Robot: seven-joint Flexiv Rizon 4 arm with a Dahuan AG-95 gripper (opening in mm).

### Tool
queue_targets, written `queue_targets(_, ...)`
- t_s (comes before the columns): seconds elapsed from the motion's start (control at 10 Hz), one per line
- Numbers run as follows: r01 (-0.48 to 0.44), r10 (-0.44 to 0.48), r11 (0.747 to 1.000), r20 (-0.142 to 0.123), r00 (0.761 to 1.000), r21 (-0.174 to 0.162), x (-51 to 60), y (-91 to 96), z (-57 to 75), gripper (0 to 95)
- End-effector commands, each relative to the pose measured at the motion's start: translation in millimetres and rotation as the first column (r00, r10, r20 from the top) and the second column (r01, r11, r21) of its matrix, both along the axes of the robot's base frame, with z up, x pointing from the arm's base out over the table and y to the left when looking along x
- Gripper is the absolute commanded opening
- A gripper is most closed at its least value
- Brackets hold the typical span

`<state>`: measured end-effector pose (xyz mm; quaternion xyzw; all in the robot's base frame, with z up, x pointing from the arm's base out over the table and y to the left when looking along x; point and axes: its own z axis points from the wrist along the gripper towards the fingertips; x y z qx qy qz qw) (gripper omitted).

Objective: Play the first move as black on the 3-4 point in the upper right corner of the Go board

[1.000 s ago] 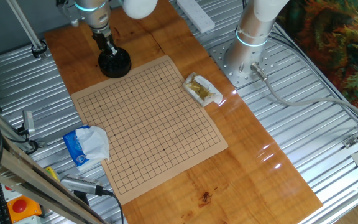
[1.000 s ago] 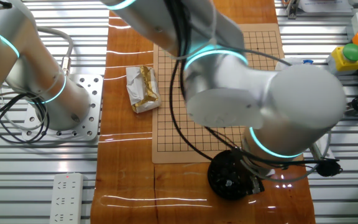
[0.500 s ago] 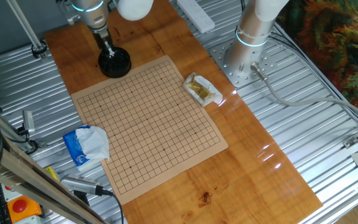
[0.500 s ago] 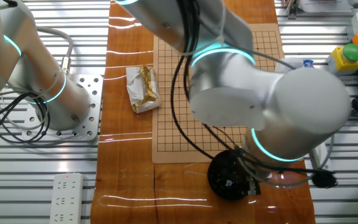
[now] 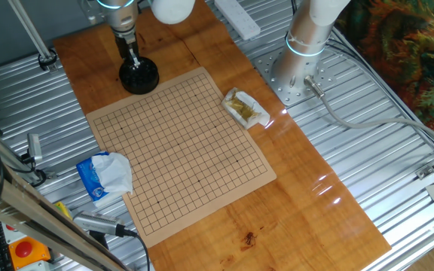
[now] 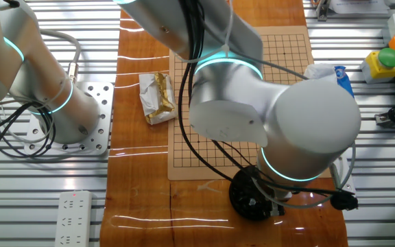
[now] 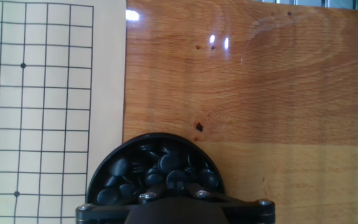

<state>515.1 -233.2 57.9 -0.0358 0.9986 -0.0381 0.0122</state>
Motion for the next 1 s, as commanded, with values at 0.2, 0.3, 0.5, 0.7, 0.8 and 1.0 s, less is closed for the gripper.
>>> queue_targets(0.2,-0.004,0.004,1.000,0.004,1.000,0.012,1.3,-0.2,-0.1,19.0)
queue_targets(0.3,-0.008,0.008,1.000,0.002,1.000,0.011,1.4,-0.2,-0.1,19.0)
queue_targets(0.5,-0.009,0.009,1.000,0.001,1.000,0.010,1.5,-0.2,-0.2,19.0)
queue_targets(0.7,-0.013,0.013,1.000,0.001,1.000,0.010,1.8,-0.5,-0.5,19.0)
queue_targets(0.8,-0.016,0.016,1.000,0.002,1.000,0.010,2.1,-0.8,-0.8,19.0)
queue_targets(1.0,-0.018,0.018,1.000,0.005,1.000,0.011,2.5,-1.2,-1.3,19.0)
